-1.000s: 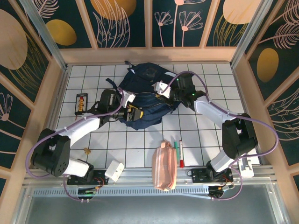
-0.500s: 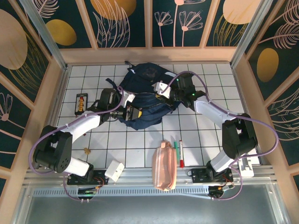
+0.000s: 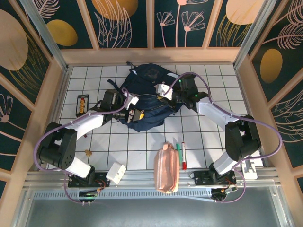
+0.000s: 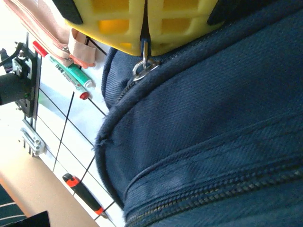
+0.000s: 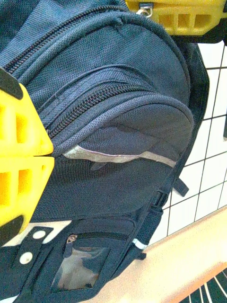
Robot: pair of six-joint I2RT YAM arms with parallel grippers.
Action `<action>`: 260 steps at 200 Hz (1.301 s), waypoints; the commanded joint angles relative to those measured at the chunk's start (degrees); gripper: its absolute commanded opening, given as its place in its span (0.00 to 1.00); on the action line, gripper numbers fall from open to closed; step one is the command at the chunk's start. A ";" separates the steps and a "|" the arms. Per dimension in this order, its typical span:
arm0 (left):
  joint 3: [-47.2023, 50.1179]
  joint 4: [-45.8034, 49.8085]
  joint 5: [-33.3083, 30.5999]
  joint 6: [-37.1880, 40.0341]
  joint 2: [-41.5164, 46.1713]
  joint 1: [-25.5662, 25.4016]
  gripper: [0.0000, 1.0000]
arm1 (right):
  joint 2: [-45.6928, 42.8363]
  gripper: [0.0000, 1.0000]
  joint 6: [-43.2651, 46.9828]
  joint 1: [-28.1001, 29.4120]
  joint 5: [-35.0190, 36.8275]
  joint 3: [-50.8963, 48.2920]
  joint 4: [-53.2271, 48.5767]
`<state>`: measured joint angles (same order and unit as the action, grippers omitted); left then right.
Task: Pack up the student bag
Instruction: Unzip the student bag at the top-center of the table.
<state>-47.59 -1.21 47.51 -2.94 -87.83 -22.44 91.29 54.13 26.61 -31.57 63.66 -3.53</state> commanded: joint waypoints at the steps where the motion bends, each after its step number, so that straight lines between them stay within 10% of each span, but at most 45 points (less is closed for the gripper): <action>1: -1.83 0.64 1.46 5.10 0.15 0.11 0.00 | -1.41 0.00 1.35 0.44 -1.95 0.90 0.78; 104: 3.87 1.02 -22.27 16.91 9.50 6.84 0.00 | -8.73 0.00 10.71 -1.96 -2.79 -8.55 4.40; 121: 4.00 -1.53 -16.13 15.93 10.26 6.85 0.00 | -8.30 0.00 7.77 -1.03 -0.95 -8.58 6.66; 131: 4.24 -3.70 -12.06 13.63 11.05 6.81 0.00 | -8.58 0.38 4.85 0.21 0.35 -9.65 10.12; 140: 4.69 -5.31 -10.08 11.37 11.86 6.77 0.00 | -9.17 0.52 3.31 1.58 -0.92 -10.76 12.39; 187: 4.09 -3.65 -3.57 7.48 14.62 5.69 0.00 | -5.39 0.55 2.47 14.18 9.66 -11.74 20.13; 260: 4.61 -4.24 -2.06 5.32 15.37 1.87 0.00 | -2.36 0.51 4.12 14.37 18.02 -8.88 19.33</action>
<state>-42.52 -1.13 39.48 3.36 -74.70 -19.16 87.92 57.10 41.25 -18.96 53.65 14.76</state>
